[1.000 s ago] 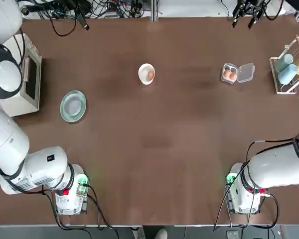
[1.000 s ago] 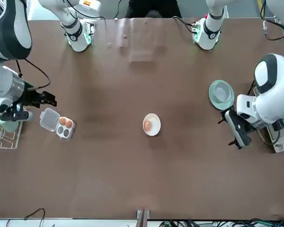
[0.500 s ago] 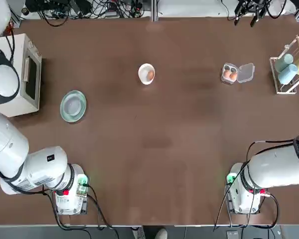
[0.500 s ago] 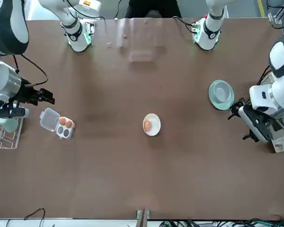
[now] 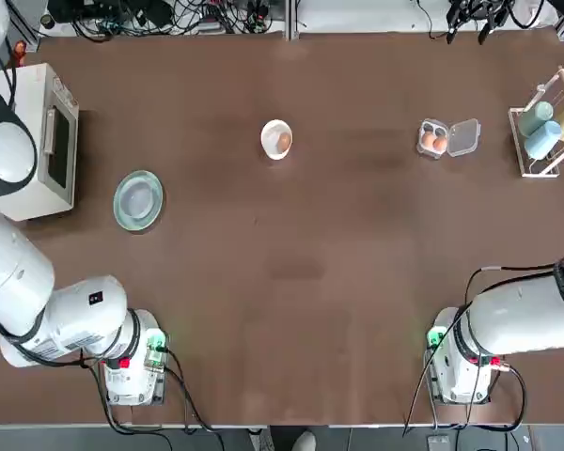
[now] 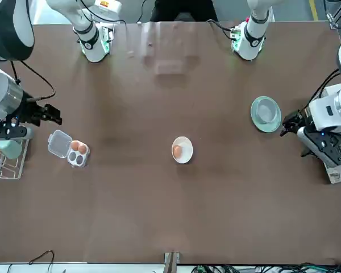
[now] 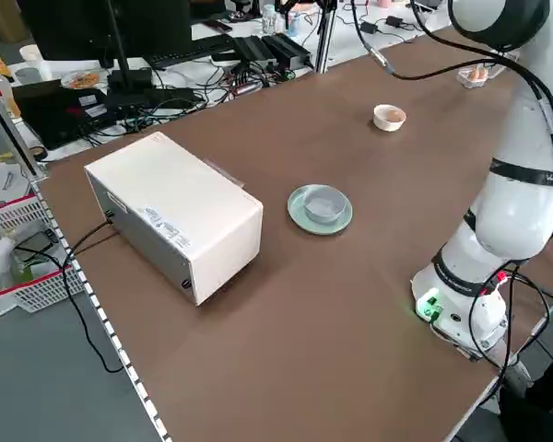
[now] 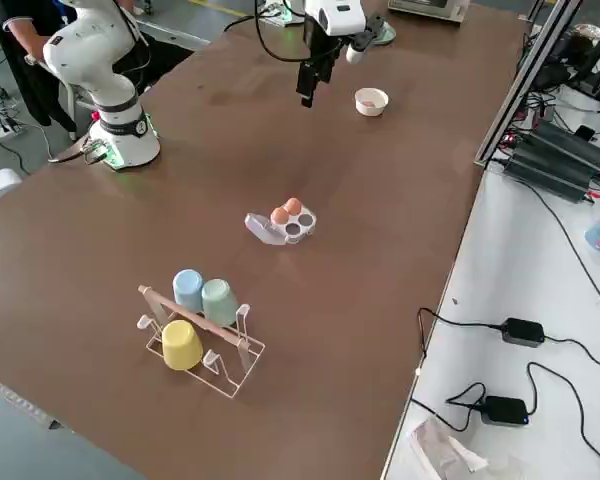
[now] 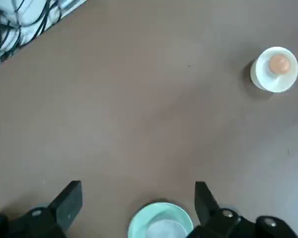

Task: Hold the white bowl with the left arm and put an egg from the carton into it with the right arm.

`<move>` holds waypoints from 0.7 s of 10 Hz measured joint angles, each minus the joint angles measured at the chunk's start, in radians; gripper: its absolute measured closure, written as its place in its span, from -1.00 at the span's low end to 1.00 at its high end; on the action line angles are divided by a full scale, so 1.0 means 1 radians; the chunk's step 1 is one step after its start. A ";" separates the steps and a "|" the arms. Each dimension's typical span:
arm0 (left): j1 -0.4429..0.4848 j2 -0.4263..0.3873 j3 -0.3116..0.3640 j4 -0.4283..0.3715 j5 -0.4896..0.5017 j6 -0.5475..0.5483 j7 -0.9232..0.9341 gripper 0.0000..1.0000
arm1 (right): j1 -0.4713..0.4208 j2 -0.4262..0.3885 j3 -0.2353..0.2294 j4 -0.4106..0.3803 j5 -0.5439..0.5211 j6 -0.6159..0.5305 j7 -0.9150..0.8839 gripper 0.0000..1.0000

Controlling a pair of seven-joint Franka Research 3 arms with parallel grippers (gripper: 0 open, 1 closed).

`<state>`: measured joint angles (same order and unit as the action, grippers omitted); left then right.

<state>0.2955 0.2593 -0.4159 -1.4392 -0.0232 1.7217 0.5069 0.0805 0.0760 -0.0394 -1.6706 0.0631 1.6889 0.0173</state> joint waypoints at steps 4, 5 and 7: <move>0.030 -0.030 0.041 0.011 -0.022 -0.078 -0.235 -1.00 | 0.004 -0.005 0.000 0.029 -0.005 0.000 0.035 -1.00; 0.004 -0.047 0.068 0.013 -0.027 -0.083 -0.292 -1.00 | 0.004 -0.007 0.000 0.032 -0.005 -0.001 0.038 -1.00; -0.107 -0.089 0.139 0.015 -0.028 -0.129 -0.427 -1.00 | 0.005 -0.007 0.000 0.033 -0.005 0.000 0.040 -1.00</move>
<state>0.1885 0.1707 -0.2771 -1.4243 -0.0514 1.5927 0.0797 0.0856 0.0689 -0.0393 -1.6374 0.0579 1.6888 0.0573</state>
